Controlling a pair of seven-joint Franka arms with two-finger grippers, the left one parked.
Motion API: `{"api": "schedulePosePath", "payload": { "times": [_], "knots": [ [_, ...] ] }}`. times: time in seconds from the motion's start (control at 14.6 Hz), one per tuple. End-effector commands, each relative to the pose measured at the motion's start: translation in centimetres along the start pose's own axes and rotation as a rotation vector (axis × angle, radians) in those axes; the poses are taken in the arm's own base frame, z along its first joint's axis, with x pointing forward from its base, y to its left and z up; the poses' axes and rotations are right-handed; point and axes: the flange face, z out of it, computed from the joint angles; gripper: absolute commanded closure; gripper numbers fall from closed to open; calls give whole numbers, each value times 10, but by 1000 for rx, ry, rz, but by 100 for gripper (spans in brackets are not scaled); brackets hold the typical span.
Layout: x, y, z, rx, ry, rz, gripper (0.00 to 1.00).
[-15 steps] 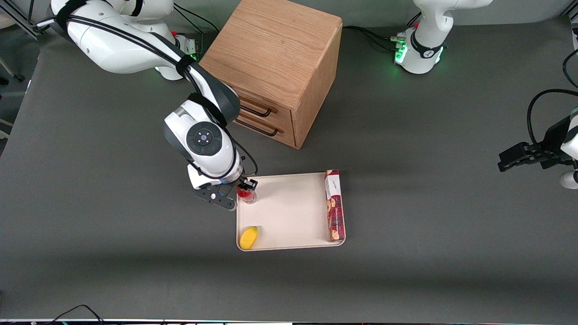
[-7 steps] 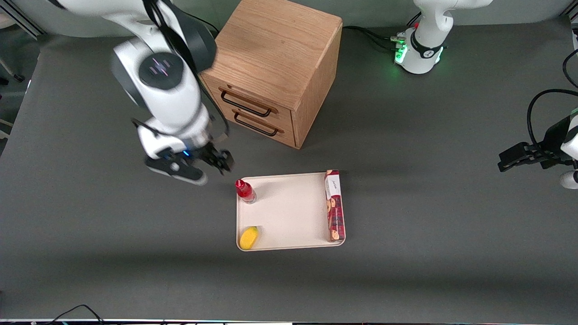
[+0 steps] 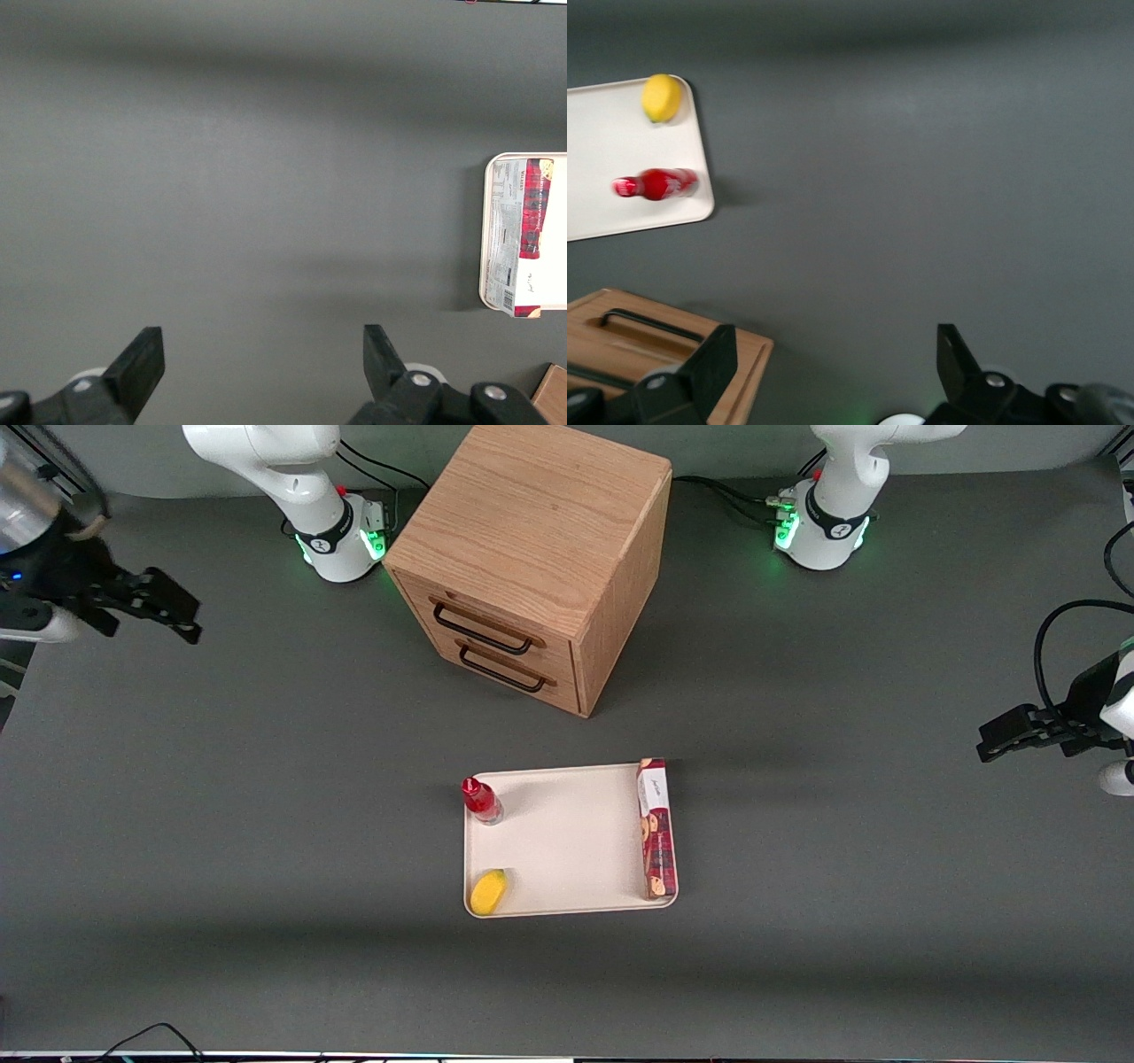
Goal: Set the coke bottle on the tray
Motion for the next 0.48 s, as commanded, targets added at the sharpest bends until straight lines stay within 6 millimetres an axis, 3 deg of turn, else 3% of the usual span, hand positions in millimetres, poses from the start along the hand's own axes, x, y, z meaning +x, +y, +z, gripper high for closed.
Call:
{"api": "schedulePosePath", "payload": {
  "times": [0.0,0.07,0.41],
  "knots": [
    [-40,21,84,24,26,-36,0],
    [-39,23,84,27,24,-31,0],
    [1,10,32,100,-4,-8,0]
  ]
}}
